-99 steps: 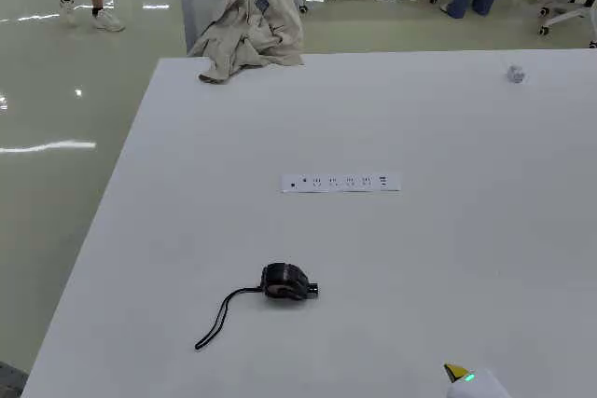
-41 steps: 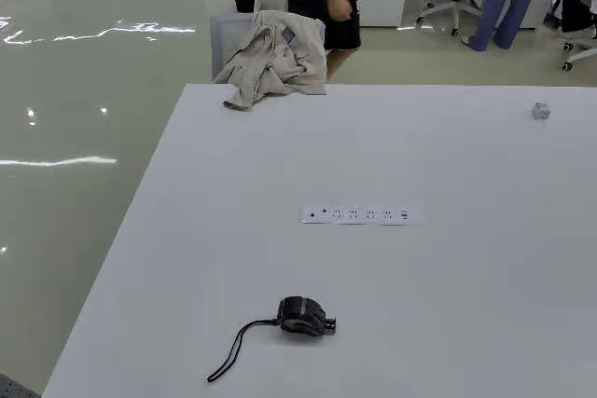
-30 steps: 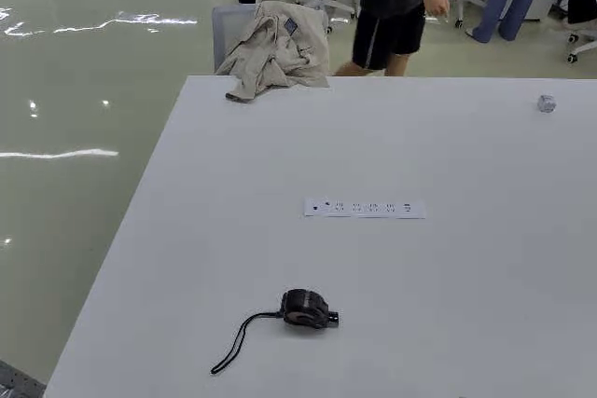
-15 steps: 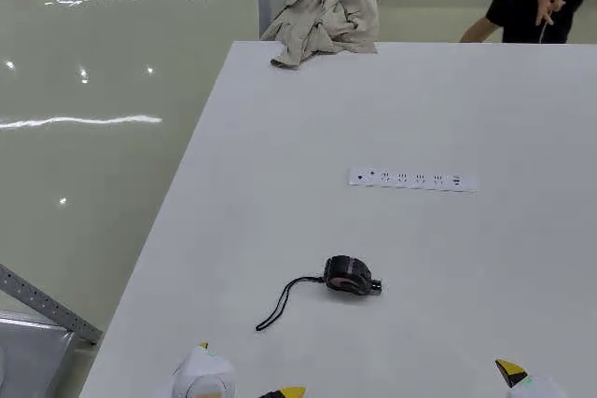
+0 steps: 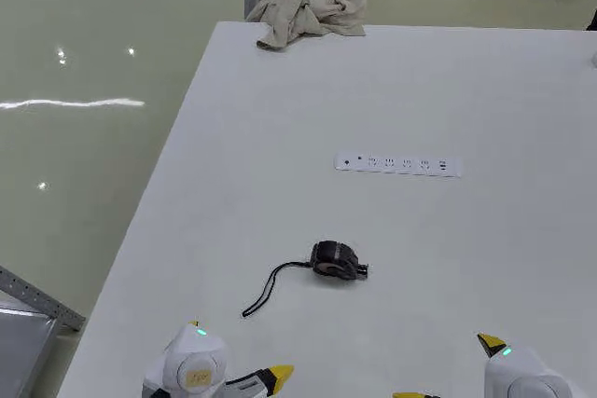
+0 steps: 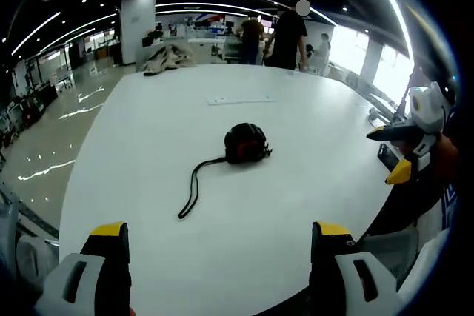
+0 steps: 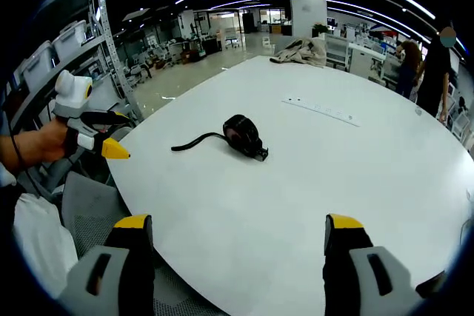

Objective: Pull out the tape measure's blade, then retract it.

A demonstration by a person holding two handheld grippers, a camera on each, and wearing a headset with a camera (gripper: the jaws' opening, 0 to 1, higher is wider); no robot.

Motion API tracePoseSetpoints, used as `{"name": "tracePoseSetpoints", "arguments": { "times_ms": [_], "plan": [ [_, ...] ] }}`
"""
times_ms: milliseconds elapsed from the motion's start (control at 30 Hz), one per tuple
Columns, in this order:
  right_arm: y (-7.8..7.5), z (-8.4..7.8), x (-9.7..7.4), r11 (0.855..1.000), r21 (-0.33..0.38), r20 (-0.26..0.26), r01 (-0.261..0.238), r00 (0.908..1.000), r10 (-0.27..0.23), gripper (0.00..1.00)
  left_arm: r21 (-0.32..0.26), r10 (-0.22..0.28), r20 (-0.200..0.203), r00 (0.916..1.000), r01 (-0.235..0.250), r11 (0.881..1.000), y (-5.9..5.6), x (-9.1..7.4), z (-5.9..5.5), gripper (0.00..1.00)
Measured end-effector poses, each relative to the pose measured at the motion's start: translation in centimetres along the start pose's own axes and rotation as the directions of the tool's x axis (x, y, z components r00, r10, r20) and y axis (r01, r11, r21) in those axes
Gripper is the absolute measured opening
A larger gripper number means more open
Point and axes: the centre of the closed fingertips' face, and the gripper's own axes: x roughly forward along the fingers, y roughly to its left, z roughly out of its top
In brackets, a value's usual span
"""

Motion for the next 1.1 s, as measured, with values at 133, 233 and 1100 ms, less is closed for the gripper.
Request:
{"name": "tracePoseSetpoints", "arguments": {
  "times_ms": [133, 233, 1100],
  "plan": [
    [-0.2, 0.1, 0.5, 1.0, -0.009, -0.005, 0.0, 1.0, 0.0, 0.99, 0.012, -0.013, -0.006, 0.9999, 0.013, 1.0, 0.0, 0.4, 0.1, 1.0],
    [-0.3, 0.1, 0.8, 1.0, -0.012, -0.009, 0.001, 1.0, -0.001, 0.98, 0.02, -0.019, -0.01, 0.9998, 0.019, 1.0, 0.1, 0.8, 0.2, 1.0],
    [-1.2, 0.5, 3.7, 0.998, -0.063, -0.034, -0.022, 0.9992, 0.02, 0.95, 0.097, -0.076, -0.019, 0.9969, 0.078, 0.992, -0.3, 3.7, 1.6, 1.0]
  ]
}}
